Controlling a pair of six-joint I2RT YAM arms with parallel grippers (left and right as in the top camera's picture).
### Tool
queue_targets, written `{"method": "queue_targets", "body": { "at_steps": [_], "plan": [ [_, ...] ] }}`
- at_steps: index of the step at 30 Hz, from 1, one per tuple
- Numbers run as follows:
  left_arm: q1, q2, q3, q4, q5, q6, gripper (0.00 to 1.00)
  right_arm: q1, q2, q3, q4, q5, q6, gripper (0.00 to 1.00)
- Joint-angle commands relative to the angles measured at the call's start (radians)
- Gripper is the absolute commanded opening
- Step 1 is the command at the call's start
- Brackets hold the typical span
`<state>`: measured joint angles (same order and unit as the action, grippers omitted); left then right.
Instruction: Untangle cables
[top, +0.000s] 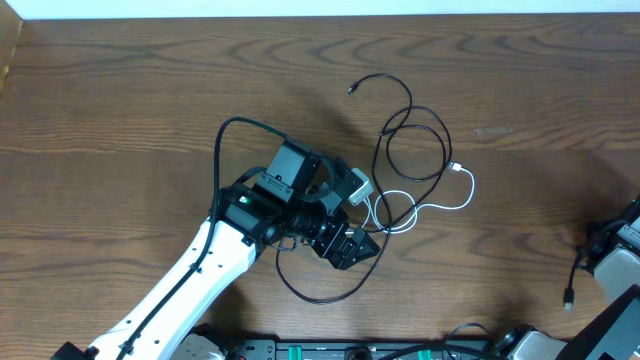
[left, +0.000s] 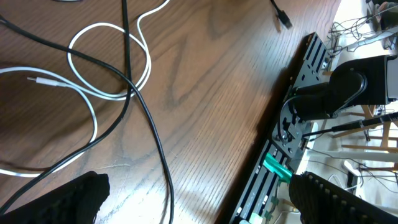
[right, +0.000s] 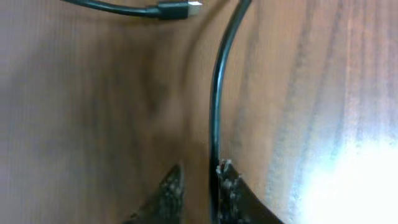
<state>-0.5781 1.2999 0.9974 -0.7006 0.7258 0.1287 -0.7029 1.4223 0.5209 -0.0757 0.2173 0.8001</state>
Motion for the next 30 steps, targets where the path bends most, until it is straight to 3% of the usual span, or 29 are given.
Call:
{"method": "queue_targets", "body": {
  "at_steps": [1,7,16,26,30],
  "plan": [
    [-0.001,0.000,0.007,-0.003,-0.005,0.009,0.98,-0.003,0.005,0.003,0.017,-0.028,-0.009,0.01],
    [-0.001,0.000,0.007,-0.006,-0.005,0.009,0.98,-0.006,-0.029,0.098,0.016,-0.097,-0.009,0.01],
    [-0.001,0.000,0.007,-0.013,-0.005,0.009,0.98,-0.056,-0.076,0.282,-0.059,-0.042,-0.042,0.01],
    [-0.001,0.000,0.007,-0.030,-0.005,0.008,0.98,-0.226,-0.035,0.388,0.169,-0.044,-0.027,0.01],
    [-0.001,0.000,0.007,-0.037,-0.005,-0.001,0.98,-0.259,0.099,0.492,0.158,-0.152,-0.065,0.01]
  ]
}}
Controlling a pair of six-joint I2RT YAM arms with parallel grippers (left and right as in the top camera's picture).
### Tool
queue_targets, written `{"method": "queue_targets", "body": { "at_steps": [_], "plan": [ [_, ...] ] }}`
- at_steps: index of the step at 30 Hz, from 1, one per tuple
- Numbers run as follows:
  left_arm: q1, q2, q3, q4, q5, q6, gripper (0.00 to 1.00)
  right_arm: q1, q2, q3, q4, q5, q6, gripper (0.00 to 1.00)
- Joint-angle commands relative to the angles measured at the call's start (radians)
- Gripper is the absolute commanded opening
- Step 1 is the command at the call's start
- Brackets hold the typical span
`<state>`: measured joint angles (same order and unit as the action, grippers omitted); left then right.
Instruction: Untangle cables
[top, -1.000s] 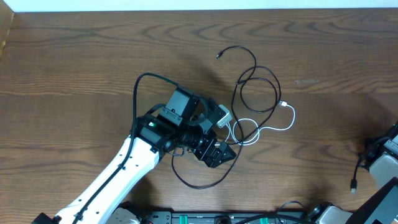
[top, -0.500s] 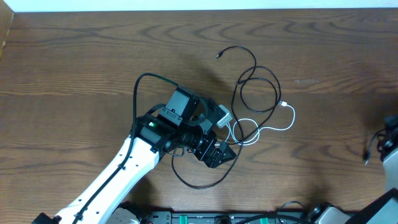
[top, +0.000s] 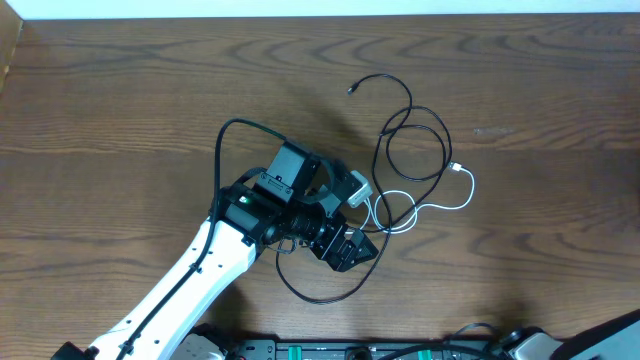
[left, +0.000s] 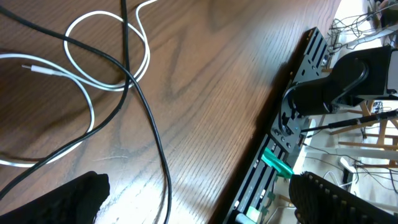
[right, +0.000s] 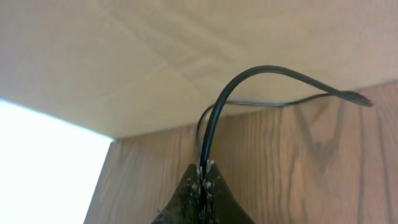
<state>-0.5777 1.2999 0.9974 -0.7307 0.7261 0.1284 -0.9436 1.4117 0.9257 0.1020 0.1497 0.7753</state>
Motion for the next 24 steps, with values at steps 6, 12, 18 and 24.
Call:
{"method": "queue_targets", "body": {
  "at_steps": [6,12,18,24],
  "plan": [
    [-0.002,0.000,0.007,-0.009,-0.006,-0.021,0.99,-0.024,0.355,0.347,-0.251,-0.214,-0.099,0.01],
    [-0.002,0.000,0.007,-0.009,-0.006,-0.021,0.98,-0.024,0.462,0.496,-0.431,-0.300,-0.145,0.99],
    [-0.002,0.000,0.007,-0.009,-0.006,-0.021,0.98,-0.006,0.454,0.496,-0.470,-0.383,-0.145,0.99],
    [-0.002,0.000,0.007,-0.001,-0.006,-0.021,0.98,0.040,0.418,0.496,-0.489,-0.681,-0.198,0.99]
  ]
}}
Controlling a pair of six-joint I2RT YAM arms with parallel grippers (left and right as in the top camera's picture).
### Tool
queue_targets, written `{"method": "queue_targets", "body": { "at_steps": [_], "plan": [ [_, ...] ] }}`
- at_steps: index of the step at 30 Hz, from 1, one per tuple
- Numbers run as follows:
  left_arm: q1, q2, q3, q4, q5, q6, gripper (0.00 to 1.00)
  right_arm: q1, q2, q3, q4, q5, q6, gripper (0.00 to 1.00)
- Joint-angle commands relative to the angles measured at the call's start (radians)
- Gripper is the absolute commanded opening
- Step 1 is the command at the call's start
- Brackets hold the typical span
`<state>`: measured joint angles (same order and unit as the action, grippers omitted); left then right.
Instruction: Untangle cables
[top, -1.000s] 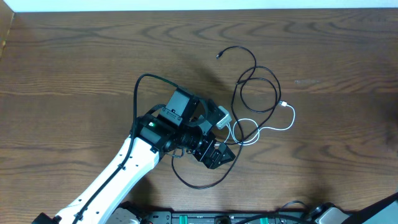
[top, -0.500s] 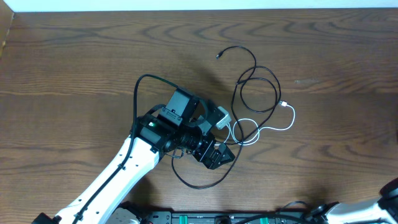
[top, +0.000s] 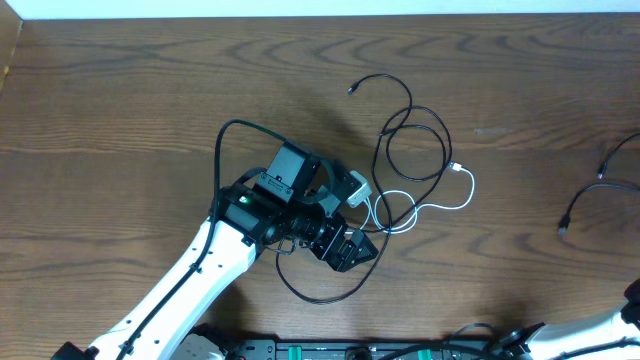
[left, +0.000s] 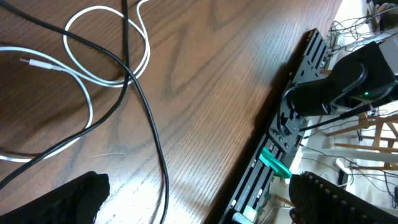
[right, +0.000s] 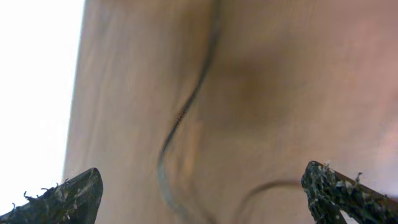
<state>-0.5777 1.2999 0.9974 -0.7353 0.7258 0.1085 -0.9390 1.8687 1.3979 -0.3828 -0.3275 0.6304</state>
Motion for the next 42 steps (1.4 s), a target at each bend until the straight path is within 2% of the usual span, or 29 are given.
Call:
{"method": "queue_targets", "body": {
  "at_steps": [1,6,8,12,19,24,27,30,34,37,38,41,42],
  "plan": [
    [-0.002,0.000,0.007,0.008,-0.006,-0.001,0.98,0.045,-0.043,0.024,-0.013,-0.221,-0.059,0.99],
    [-0.002,0.000,0.007,0.033,-0.014,-0.002,0.98,0.161,-0.054,0.023,-0.204,-0.207,-0.200,0.99],
    [-0.002,0.000,0.007,0.034,-0.074,-0.016,0.98,0.216,-0.054,0.023,-0.262,-0.167,-0.230,0.99],
    [0.000,0.000,0.007,0.035,-0.249,-0.139,0.98,0.380,-0.054,0.023,-0.341,-0.154,-0.370,0.99],
    [0.066,0.000,0.007,0.036,-0.282,-0.315,0.98,0.710,-0.054,0.023,-0.432,-0.134,-0.714,0.99],
    [0.215,0.000,0.007,0.041,-0.334,-0.436,0.98,0.910,-0.054,0.023,-0.497,0.050,-0.737,0.99],
    [0.284,0.000,0.007,0.014,-0.333,-0.428,0.98,0.995,-0.054,0.023,-0.548,0.086,-0.763,0.99],
    [0.298,0.000,0.007,-0.031,-0.315,-0.341,0.98,1.047,-0.054,0.023,-0.599,0.084,-0.760,0.99],
    [0.297,0.000,0.007,-0.066,-0.320,-0.273,0.98,1.125,-0.054,0.018,-0.648,0.084,-0.632,0.99],
    [0.297,0.000,0.007,-0.068,-0.320,-0.273,0.98,1.187,-0.054,0.011,-0.682,0.102,-0.444,0.99],
    [0.297,0.000,0.007,-0.069,-0.320,-0.273,0.98,1.199,-0.054,0.010,-0.696,0.121,-0.360,0.97],
    [0.297,0.000,0.007,-0.068,-0.320,-0.272,0.98,1.255,-0.054,0.002,-0.750,0.106,0.043,0.99],
    [0.297,0.000,0.007,-0.068,-0.320,-0.272,0.98,1.272,-0.054,0.000,-0.750,0.096,0.101,0.99]
  ]
}}
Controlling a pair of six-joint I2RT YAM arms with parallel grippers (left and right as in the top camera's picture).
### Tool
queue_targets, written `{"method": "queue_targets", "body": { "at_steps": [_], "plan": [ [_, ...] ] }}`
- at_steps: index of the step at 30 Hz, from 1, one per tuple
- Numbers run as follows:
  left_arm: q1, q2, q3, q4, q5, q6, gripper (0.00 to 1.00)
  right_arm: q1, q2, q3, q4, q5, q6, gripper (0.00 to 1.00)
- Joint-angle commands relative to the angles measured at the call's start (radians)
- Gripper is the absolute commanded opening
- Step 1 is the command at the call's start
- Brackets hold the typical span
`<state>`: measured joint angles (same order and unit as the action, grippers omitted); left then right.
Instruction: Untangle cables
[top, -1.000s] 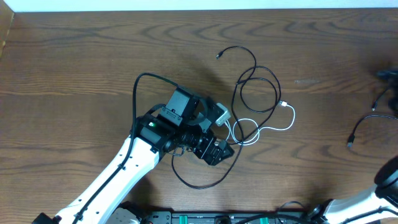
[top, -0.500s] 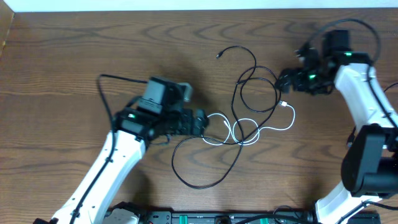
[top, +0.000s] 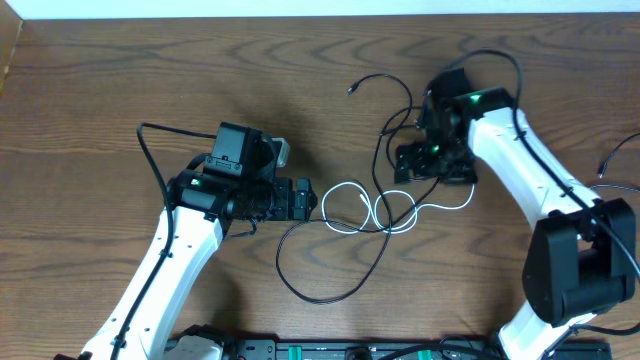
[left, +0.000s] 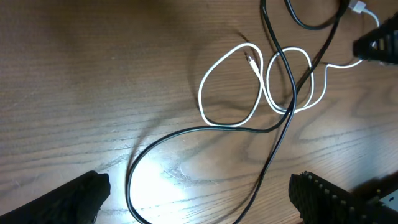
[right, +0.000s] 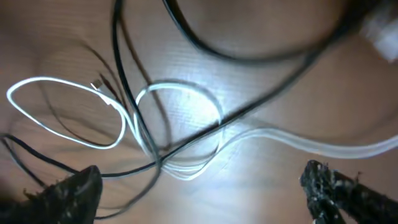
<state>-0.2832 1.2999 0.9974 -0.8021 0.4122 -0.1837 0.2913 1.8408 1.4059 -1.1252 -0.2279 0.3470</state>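
Observation:
A white cable (top: 445, 207) lies in loops at the table's middle, and a black cable (top: 280, 262) crosses it and swings down into a wide loop. My left gripper (top: 305, 198) is open just left of the white loops. Its wrist view shows the white cable (left: 205, 93) and black cable (left: 273, 127) ahead of the open left gripper (left: 199, 199). My right gripper (top: 435, 165) hangs open over the right side of the tangle. The right wrist view has the white loops (right: 124, 121) and the black cable (right: 186, 146) crossing just above the right gripper (right: 205, 193).
A separate black cable (top: 612, 158) lies at the right edge of the wooden table (top: 120, 90). Its end reaches out of the overhead view. A rail with wiring runs along the table's front edge.
My left gripper has moved left and now sits beside the white cable, which shows an added loop on its left. My right arm, out at the bottom right before, now stands over the tangle.
My right gripper was shut on a separate black cable at the far right, then held it out of the overhead view, then was open with that cable lying at the right edge. My left gripper stayed open over the tangle. Now both grippers flank the tangle.

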Motion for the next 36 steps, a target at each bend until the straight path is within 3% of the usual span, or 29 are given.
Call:
{"method": "queue_targets", "body": {
  "at_steps": [1,6,11,15,20,25,28,31,36],
  "plan": [
    [0.003,0.000,0.007,0.000,-0.013,0.019,0.98,0.075,-0.026,-0.010,0.000,0.002,0.467,0.99],
    [0.003,0.000,0.006,-0.002,-0.040,0.019,0.98,0.217,-0.026,-0.038,0.080,0.074,0.787,0.99],
    [0.003,0.000,0.005,-0.005,-0.040,0.044,0.98,0.333,-0.026,-0.097,0.204,0.179,0.961,0.84],
    [0.003,0.000,-0.005,-0.005,-0.040,0.098,0.98,0.359,-0.026,-0.132,0.203,0.325,0.976,0.82],
    [0.003,0.002,-0.032,-0.005,-0.040,0.125,0.98,0.346,-0.026,-0.154,0.071,0.495,0.976,0.81],
    [0.003,0.008,-0.032,-0.005,-0.040,0.124,0.98,0.345,-0.026,-0.156,0.044,0.513,1.003,0.82],
    [0.003,0.011,-0.032,-0.005,-0.040,0.124,0.98,0.346,-0.026,-0.164,0.056,0.513,1.042,0.76],
    [0.003,0.013,-0.032,-0.005,-0.039,0.124,0.98,0.347,-0.025,-0.225,0.171,0.513,1.073,0.58],
    [0.003,0.013,-0.032,-0.005,-0.039,0.124,0.98,0.347,-0.025,-0.316,0.280,0.483,1.097,0.54]
  ]
}}
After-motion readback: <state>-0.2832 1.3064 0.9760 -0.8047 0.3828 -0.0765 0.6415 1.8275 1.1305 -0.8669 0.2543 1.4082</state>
